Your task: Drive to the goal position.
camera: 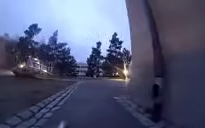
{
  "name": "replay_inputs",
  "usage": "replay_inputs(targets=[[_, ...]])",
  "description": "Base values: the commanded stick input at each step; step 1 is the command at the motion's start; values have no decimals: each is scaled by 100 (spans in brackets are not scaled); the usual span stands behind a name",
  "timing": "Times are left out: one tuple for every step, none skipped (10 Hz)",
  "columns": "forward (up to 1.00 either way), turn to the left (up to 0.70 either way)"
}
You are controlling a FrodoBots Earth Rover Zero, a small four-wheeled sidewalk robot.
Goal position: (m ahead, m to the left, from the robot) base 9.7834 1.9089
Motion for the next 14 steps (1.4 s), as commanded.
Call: replay_inputs(targets=[[50,0],[50,0],[50,0],[50,0],[50,0],[50,0],[50,0],[50,0],[50,0],[50,0],[50,0],[50,0],[50,0],[50,0]])
